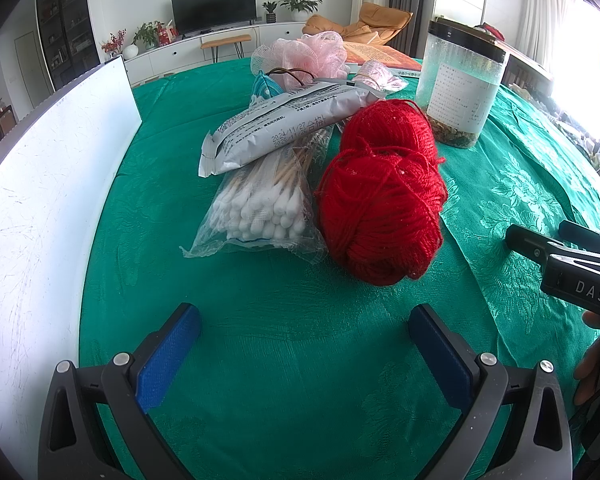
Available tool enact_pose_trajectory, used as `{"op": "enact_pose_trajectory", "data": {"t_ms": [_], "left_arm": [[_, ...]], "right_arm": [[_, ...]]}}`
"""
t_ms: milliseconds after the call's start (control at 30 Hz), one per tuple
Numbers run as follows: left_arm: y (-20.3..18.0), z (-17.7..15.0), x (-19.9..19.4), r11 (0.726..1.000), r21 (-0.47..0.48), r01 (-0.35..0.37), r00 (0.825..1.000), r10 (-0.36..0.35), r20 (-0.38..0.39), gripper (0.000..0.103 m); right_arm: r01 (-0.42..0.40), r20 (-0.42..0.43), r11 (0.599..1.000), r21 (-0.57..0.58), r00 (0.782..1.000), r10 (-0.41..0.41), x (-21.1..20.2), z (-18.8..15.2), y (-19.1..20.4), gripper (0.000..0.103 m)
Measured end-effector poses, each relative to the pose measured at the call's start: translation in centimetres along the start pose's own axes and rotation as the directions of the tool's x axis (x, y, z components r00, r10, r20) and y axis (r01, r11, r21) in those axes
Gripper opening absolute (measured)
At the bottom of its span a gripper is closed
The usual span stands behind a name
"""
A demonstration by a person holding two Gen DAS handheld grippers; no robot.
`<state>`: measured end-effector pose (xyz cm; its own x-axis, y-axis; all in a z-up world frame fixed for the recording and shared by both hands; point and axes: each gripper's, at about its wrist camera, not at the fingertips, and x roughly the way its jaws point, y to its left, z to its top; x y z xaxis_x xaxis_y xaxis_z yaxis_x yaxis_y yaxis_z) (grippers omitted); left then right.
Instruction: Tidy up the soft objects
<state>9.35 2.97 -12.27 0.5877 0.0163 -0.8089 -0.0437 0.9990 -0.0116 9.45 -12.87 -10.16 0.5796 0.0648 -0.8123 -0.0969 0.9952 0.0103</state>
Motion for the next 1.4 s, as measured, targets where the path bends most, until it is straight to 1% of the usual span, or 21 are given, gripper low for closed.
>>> {"op": "enact_pose_trajectory", "data": {"t_ms": [200, 333, 400, 467, 500, 533, 567, 600, 667, 700, 733, 800, 833, 900, 933, 967, 1000, 1067, 1167, 1300, 1400], "left_arm": [[0.6, -0.5, -0.4, 1.000, -0.019, -0.017, 1.000, 0.016, -0.024, 0.103], [1.2, -1.7, -1.2, 1.000, 0.013, -0.006, 1.000, 0.006, -0.009, 0.103], [1.8, -2.0, -1.4, 1.000, -0.003, 0.000, 1.000, 0.000, -0.004, 0.103], [1.7, -2.1, -1.6, 1.000, -0.001, -0.004, 1.000, 0.004, 0.000, 0.103], [1.7, -2.1, -1.6, 1.000, -0.004, -0.005, 1.000, 0.005, 0.001, 0.103], [1.7, -2.1, -1.6, 1.000, -0.007, -0.005, 1.000, 0.005, 0.001, 0.103], [1.7, -2.1, -1.5, 1.000, -0.009, -0.006, 1.000, 0.006, 0.001, 0.103], [1.7, -2.1, -1.5, 1.000, -0.009, -0.007, 1.000, 0.007, 0.001, 0.103], [1.7, -2.1, -1.6, 1.000, -0.010, -0.007, 1.000, 0.007, 0.001, 0.103], [1.7, -2.1, -1.6, 1.000, -0.010, -0.007, 1.000, 0.007, 0.001, 0.103], [1.7, -2.1, -1.6, 1.000, -0.010, -0.007, 1.000, 0.007, 0.001, 0.103], [1.7, -2.1, -1.6, 1.000, -0.011, -0.007, 1.000, 0.007, 0.002, 0.103], [1.7, -2.1, -1.6, 1.000, -0.011, -0.007, 1.000, 0.007, 0.002, 0.103], [1.7, -2.1, -1.6, 1.000, -0.010, -0.007, 1.000, 0.007, 0.002, 0.103], [1.7, -2.1, -1.6, 1.000, -0.010, -0.007, 1.000, 0.007, 0.002, 0.103], [1.7, -2.1, -1.6, 1.000, -0.010, -0.007, 1.000, 0.007, 0.002, 0.103], [1.7, -2.1, -1.6, 1.000, -0.010, -0.007, 1.000, 0.007, 0.002, 0.103], [1.7, -2.1, -1.6, 1.000, -0.010, -0.007, 1.000, 0.007, 0.002, 0.103], [1.7, -2.1, -1.6, 1.000, -0.010, -0.008, 1.000, 0.008, 0.002, 0.103], [1.7, -2.1, -1.6, 1.000, -0.010, -0.008, 1.000, 0.008, 0.002, 0.103], [1.7, -2.1, -1.6, 1.000, -0.011, -0.007, 1.000, 0.007, 0.002, 0.103]], "right_arm": [[-0.003, 0.000, 1.000, 0.001, 1.000, 0.003, 0.0, 0.0, 0.0, 0.097], [-0.010, -0.001, 1.000, -0.007, 1.000, 0.010, 0.2, -0.1, -0.1, 0.098], [-0.021, -0.001, 0.999, -0.024, 1.000, 0.021, 0.1, 0.0, -0.1, 0.098], [-0.040, -0.003, 0.999, -0.033, 0.999, 0.040, 0.1, 0.1, -0.6, 0.096], [-0.073, 0.006, 0.997, 0.009, 0.997, 0.073, -0.5, 0.1, -1.0, 0.096], [-0.136, 0.030, 0.989, 0.059, 0.990, 0.135, -1.2, 0.2, -1.4, 0.096], [-0.244, 0.074, 0.963, 0.118, 0.969, 0.237, -2.4, 0.4, -1.6, 0.096], [-0.342, 0.100, 0.929, 0.143, 0.939, 0.330, -3.3, 0.8, -1.2, 0.096], [-0.453, 0.052, 0.885, 0.104, 0.892, 0.450, -3.7, 1.9, 1.3, 0.096], [-0.491, 0.007, 0.869, 0.065, 0.871, 0.492, -3.4, 2.5, 3.2, 0.096], [-0.509, -0.026, 0.860, 0.042, 0.860, 0.510, -2.9, 2.8, 4.7, 0.095], [-0.521, -0.088, 0.854, 0.015, 0.850, 0.520, -1.2, 3.6, 7.5, 0.094], [-0.530, -0.117, 0.848, 0.015, 0.841, 0.528, -0.3, 4.0, 8.3, 0.091], [-0.551, -0.193, 0.834, 0.020, 0.816, 0.544, 1.5, 4.3, 9.4, 0.052], [-0.567, -0.233, 0.823, 0.029, 0.797, 0.557, 2.2, 4.3, 9.7, 0.048], [-0.569, -0.222, 0.822, 0.025, 0.798, 0.560, 1.9, 4.3, 9.5, 0.045], [-0.555, -0.213, 0.832, 0.001, 0.813, 0.542, 1.3, 4.2, 9.3, 0.044], [-0.506, -0.175, 0.861, -0.053, 0.853, 0.491, -0.3, 3.6, 8.3, 0.043], [-0.425, -0.108, 0.901, -0.085, 0.903, 0.415, -3.0, 3.0, 5.5, 0.043], [-0.259, -0.071, 0.962, -0.087, 0.965, 0.253, -4.7, 3.5, 0.7, 0.043], [-0.065, -0.036, 0.988, -0.138, 0.998, 0.060, -4.1, 4.5, -1.5, 0.044]]}}
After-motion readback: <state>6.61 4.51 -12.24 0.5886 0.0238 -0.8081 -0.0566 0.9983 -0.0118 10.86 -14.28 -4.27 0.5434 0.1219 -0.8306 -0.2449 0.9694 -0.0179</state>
